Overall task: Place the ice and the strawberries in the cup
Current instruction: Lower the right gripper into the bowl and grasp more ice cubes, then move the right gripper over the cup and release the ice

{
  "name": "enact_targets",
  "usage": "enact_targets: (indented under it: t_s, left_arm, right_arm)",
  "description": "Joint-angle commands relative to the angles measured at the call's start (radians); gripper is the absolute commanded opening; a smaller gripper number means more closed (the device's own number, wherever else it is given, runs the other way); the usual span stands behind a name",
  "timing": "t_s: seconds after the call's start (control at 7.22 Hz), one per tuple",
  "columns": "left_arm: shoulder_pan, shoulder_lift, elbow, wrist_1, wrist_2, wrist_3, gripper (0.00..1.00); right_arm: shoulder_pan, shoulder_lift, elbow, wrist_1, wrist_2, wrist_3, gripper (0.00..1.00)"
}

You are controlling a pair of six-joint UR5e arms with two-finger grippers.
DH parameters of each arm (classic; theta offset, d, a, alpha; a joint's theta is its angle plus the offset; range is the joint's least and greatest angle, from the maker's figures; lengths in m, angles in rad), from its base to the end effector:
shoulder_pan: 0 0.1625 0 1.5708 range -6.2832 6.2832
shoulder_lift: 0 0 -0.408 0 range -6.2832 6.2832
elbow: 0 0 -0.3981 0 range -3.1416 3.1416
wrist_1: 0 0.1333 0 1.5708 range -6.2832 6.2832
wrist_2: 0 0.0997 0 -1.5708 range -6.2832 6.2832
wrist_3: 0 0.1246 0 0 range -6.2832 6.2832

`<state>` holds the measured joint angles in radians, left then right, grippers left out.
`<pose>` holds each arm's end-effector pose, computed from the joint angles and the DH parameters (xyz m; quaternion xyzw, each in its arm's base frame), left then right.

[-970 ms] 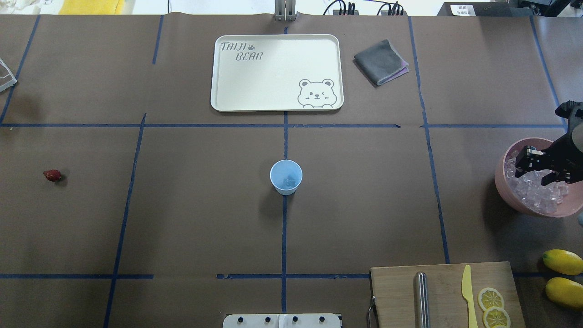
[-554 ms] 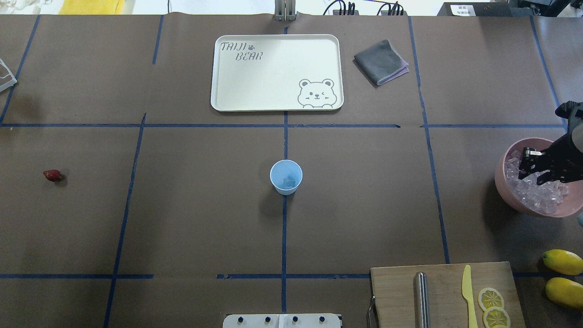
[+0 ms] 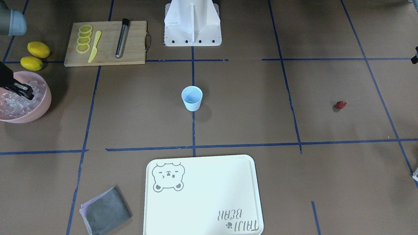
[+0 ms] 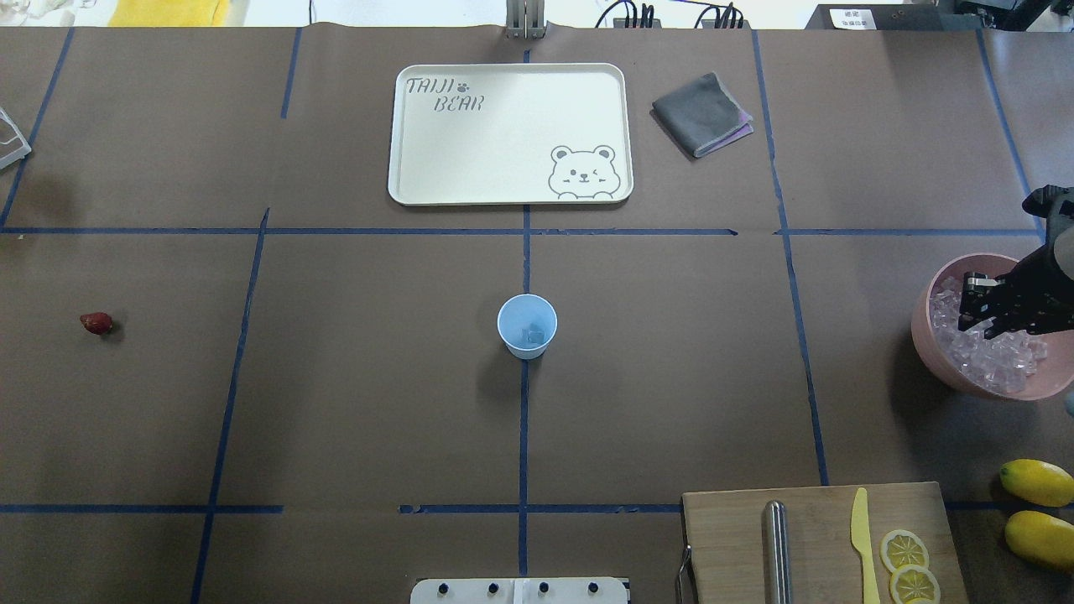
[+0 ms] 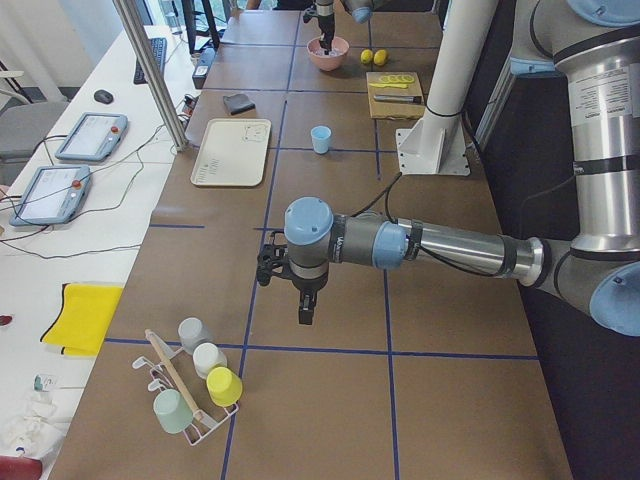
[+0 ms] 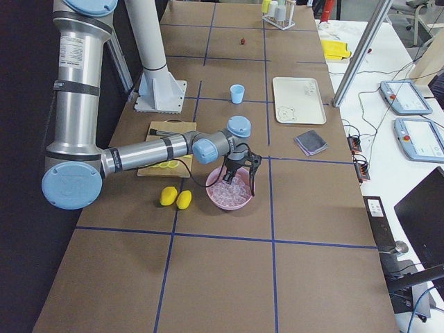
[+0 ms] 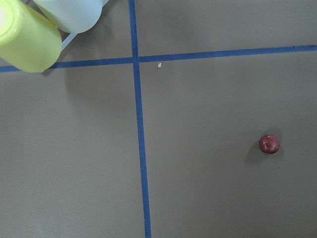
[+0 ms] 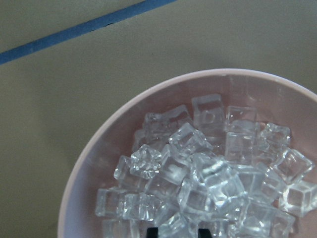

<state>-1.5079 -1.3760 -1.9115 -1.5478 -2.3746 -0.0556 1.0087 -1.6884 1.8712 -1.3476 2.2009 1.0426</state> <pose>-0.0168 -0.4263 0.5785 0.0333 0.3931 0.0274 0.9185 -0.2025 -0.4338 0.5484 -0.0850 -0.3488 0.1609 0.9194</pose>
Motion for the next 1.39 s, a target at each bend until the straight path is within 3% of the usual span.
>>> enact_targets:
  t_s: [0.0, 0.28, 0.55, 0.69, 0.83, 0.97, 1.11, 1.25]
  left_arm:
    - [0.000, 0.000, -0.001, 0.000, 0.000, -0.001, 1.00]
    - [0.000, 0.002, 0.000, 0.000, 0.000, -0.001, 1.00]
    - [0.000, 0.015, -0.009, 0.000, -0.002, -0.001, 1.00]
    - [0.000, 0.017, -0.011, 0.000, -0.002, -0.001, 1.00]
    - [0.000, 0.020, -0.012, 0.000, -0.002, -0.001, 1.00]
    - [0.000, 0.020, -0.011, 0.000, -0.002, -0.003, 1.00]
    - [0.000, 0.020, -0.009, -0.002, -0.002, -0.001, 1.00]
    - [0.000, 0.020, -0.009, -0.002, 0.000, 0.000, 1.00]
  right_arm:
    - [0.005, -0.014, 0.057, 0.004, -0.018, 0.000, 0.00]
    - [0.004, 0.002, 0.136, -0.005, -0.018, 0.005, 0.00]
    - [-0.040, 0.122, 0.167, -0.005, -0.018, 0.081, 0.00]
    - [-0.123, 0.229, 0.166, -0.008, -0.051, 0.235, 0.00]
    - [-0.271, 0.340, 0.161, -0.012, -0.140, 0.392, 0.00]
    - [-0.386, 0.492, 0.128, -0.089, -0.220, 0.521, 0.00]
    - [-0.460, 0.677, 0.055, -0.196, -0.280, 0.609, 0.00]
    - [-0.507, 0.794, -0.037, -0.211, -0.323, 0.678, 0.00]
